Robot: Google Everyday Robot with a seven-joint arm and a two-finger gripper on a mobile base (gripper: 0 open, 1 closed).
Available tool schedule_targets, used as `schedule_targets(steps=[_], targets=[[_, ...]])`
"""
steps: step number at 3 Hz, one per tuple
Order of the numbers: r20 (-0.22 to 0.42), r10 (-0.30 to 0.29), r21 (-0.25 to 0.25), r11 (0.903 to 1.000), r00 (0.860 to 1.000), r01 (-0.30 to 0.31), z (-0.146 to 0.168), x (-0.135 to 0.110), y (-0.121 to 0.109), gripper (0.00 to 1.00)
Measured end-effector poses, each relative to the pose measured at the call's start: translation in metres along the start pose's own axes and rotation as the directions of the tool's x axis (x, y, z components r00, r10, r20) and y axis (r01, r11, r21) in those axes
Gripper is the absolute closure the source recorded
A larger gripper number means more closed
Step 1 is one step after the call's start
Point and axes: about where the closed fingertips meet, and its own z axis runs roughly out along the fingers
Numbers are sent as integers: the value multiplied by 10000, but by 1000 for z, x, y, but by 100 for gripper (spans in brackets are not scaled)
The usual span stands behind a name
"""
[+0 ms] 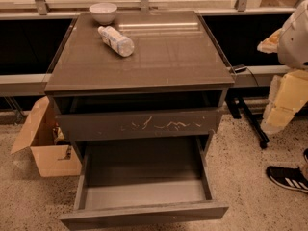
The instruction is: Place blue plastic bottle into middle drawer
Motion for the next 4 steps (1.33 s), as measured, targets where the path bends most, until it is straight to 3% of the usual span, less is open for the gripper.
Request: schedule_targets(steps=[1,2,3,4], targets=[[6,-1,3,10000,10000,1,0,0,0,0],[794,-125,273,9996,9968,103,13,-22,-32,0],[2027,-43,309,9995,9792,-20,33,-53,-68,0],[3825,388,85,9989,9231,-456,61,-97,-100,0]])
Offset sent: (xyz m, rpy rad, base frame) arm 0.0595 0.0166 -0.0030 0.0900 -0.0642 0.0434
